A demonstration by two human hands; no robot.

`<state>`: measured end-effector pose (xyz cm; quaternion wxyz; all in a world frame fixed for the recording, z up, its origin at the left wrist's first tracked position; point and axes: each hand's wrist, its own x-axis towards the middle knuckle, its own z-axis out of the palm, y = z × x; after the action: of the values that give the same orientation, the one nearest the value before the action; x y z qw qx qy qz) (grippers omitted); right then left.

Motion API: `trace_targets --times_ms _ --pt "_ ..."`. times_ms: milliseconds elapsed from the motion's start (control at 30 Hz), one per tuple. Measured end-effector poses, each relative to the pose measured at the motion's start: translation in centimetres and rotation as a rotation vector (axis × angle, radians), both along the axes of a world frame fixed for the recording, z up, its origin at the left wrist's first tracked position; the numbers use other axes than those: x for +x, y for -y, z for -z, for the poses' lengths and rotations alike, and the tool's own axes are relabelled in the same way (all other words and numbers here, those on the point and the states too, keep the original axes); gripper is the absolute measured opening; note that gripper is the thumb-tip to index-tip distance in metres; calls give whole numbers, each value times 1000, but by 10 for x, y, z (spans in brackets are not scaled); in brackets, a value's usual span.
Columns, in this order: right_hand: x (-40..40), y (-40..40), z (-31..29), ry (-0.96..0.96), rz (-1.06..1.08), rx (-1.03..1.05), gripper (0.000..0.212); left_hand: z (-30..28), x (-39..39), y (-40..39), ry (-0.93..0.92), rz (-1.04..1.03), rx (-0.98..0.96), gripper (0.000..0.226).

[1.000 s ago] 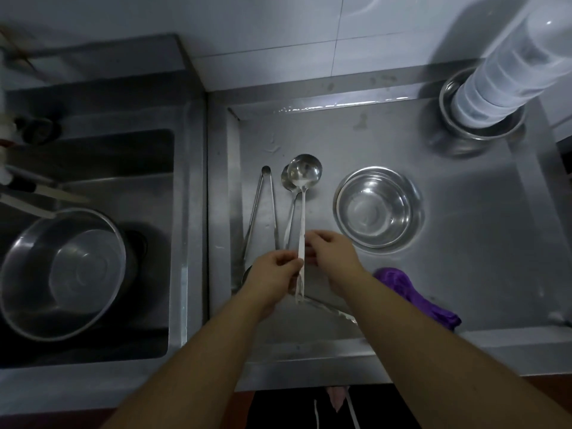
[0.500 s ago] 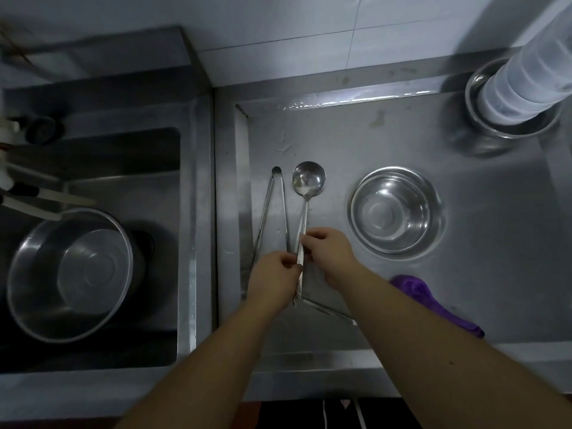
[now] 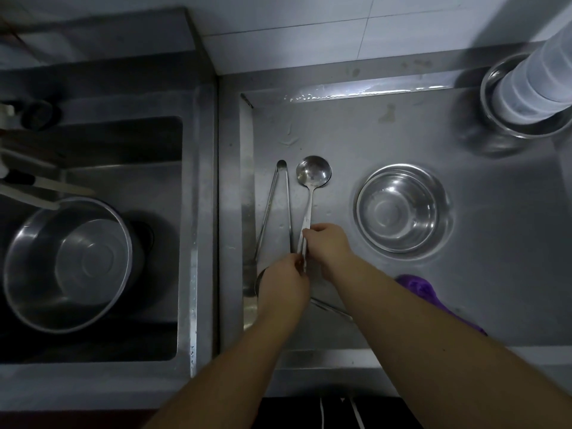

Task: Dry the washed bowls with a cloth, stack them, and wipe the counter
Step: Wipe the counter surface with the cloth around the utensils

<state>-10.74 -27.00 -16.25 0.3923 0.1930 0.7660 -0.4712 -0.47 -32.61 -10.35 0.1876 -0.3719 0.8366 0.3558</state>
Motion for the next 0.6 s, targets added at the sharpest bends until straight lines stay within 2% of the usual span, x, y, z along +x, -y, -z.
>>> trace_targets --times_ms 233,367,600 --pt "0 -3 -3 25 63 -38 18 -6 16 3 -57 -96 38 23" --pt "0 -12 -12 52 150 -131 22 -12 18 4 -82 -130 76 26" --pt "-3 -50 -30 70 206 -232 15 -21 3 -22 -70 -113 189 22"
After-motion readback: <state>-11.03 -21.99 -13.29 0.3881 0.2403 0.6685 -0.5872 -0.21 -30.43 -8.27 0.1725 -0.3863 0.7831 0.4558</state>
